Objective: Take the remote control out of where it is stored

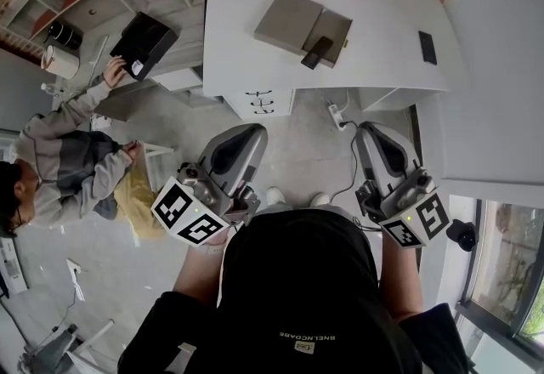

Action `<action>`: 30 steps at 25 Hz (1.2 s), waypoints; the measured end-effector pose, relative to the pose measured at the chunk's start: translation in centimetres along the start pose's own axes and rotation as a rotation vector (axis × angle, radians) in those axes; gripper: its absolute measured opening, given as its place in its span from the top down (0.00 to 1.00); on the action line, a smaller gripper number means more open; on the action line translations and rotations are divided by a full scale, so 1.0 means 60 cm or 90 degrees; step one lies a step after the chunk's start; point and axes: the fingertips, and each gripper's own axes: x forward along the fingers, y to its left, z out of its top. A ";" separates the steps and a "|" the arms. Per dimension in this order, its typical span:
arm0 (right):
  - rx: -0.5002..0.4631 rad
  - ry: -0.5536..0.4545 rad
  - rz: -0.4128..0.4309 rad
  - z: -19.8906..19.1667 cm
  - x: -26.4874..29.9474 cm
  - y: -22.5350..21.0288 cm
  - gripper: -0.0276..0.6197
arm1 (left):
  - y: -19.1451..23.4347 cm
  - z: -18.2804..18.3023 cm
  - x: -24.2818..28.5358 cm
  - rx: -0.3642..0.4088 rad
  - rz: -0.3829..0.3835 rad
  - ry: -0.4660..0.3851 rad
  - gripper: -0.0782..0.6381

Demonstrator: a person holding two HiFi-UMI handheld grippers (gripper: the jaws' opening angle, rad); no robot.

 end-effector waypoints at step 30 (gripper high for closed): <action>0.005 0.022 -0.030 -0.046 0.047 -0.050 0.95 | 0.056 0.001 -0.011 -0.027 -0.011 -0.011 0.88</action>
